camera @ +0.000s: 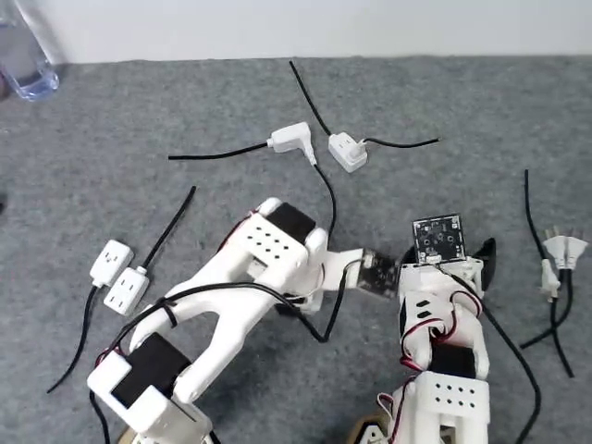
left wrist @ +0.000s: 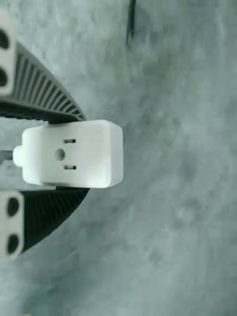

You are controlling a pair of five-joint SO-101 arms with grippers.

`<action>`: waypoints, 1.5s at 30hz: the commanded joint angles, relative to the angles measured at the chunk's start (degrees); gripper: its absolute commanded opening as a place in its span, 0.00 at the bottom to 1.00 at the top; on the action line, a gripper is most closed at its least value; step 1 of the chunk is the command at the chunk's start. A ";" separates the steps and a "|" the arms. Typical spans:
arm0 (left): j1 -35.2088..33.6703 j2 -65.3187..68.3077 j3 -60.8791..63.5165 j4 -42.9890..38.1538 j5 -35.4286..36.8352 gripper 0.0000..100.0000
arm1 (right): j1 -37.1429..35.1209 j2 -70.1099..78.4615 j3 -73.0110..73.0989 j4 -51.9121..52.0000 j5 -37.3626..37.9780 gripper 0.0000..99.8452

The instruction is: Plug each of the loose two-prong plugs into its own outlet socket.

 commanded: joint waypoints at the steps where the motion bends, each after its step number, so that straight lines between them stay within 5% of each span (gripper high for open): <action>1: -1.67 -2.11 1.80 -8.53 5.71 0.15 | 0.40 -0.57 -0.88 -1.27 -0.62 0.37; 6: -5.71 -2.55 2.42 -9.49 7.30 0.29 | 0.31 -0.48 -0.88 -1.27 -0.62 0.37; 18: -7.03 -2.29 3.30 -7.65 7.65 0.29 | 0.22 -0.40 -0.88 -1.27 -0.62 0.37; 24: -8.44 -2.55 12.62 -16.62 7.21 0.29 | 0.22 -0.40 -0.88 -1.27 -0.62 0.37; 28: -13.45 -2.37 14.81 -23.47 5.98 0.25 | 0.22 -0.40 -0.88 -1.27 -0.62 0.37; 36: -22.15 -2.37 14.90 -23.91 4.84 0.12 | 0.13 -0.40 -0.88 -1.27 -0.62 0.37; 45: -21.45 -2.55 19.12 -23.38 2.99 0.02 | -1.10 -0.31 -0.88 -1.19 -0.44 0.37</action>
